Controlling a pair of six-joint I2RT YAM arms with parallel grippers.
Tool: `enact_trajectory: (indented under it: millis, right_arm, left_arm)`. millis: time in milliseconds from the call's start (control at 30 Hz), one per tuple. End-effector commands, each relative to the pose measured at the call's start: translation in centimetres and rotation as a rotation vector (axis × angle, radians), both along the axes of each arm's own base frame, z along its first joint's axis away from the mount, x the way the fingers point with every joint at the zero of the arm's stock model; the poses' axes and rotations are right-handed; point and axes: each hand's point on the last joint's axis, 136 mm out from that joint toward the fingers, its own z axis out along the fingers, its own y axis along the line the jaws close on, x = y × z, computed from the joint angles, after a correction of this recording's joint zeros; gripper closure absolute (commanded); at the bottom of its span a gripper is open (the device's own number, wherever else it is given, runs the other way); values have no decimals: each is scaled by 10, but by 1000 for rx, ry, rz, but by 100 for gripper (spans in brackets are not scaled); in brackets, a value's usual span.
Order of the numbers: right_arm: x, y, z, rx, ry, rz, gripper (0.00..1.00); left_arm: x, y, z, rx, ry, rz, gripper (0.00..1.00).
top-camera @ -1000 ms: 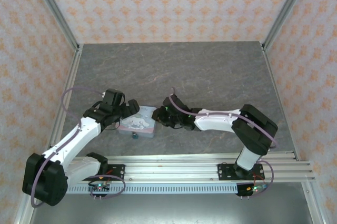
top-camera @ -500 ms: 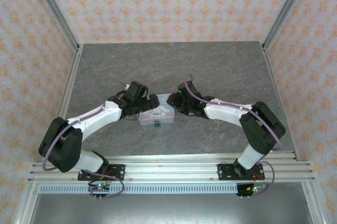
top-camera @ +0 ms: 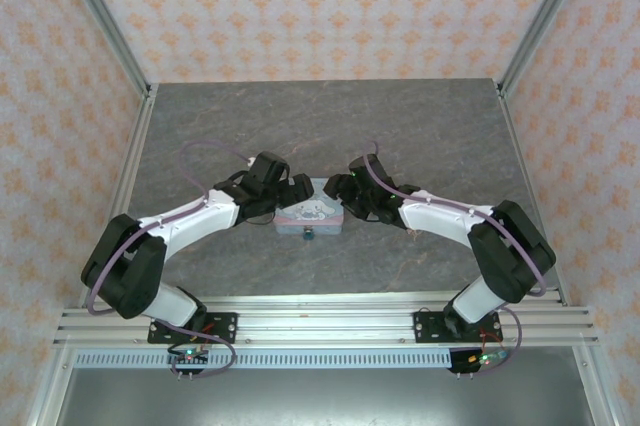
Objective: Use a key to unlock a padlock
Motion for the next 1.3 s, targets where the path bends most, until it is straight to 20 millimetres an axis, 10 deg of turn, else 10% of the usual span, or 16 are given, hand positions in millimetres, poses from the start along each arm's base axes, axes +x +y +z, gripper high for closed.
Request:
enact_trajectory:
  millis: [0,500,667,733,1067,1267]
  right_arm:
    - [2,4,7,17,-6,2,39]
    - [17,-11,4,16,3,-49,37]
    - [14,-29,4,-55,-1,-72,17]
    - [14,-45,9,-98,-17,-104,2]
    - [20,-132,62,-466,-91,-251,1]
    - [17,-112,88,-235,-245,-102,5]
  left_arm:
    - [11,-25,17,-85,-48,-21,0]
    - [17,-31,15,-124,-51,13,0]
    - [18,-17,16,-52,-55,48,0]
    - [16,1,14,12,-53,114,0]
    - [16,43,39,75,-116,185,0]
    - [10,44,57,84,-162,124,0]
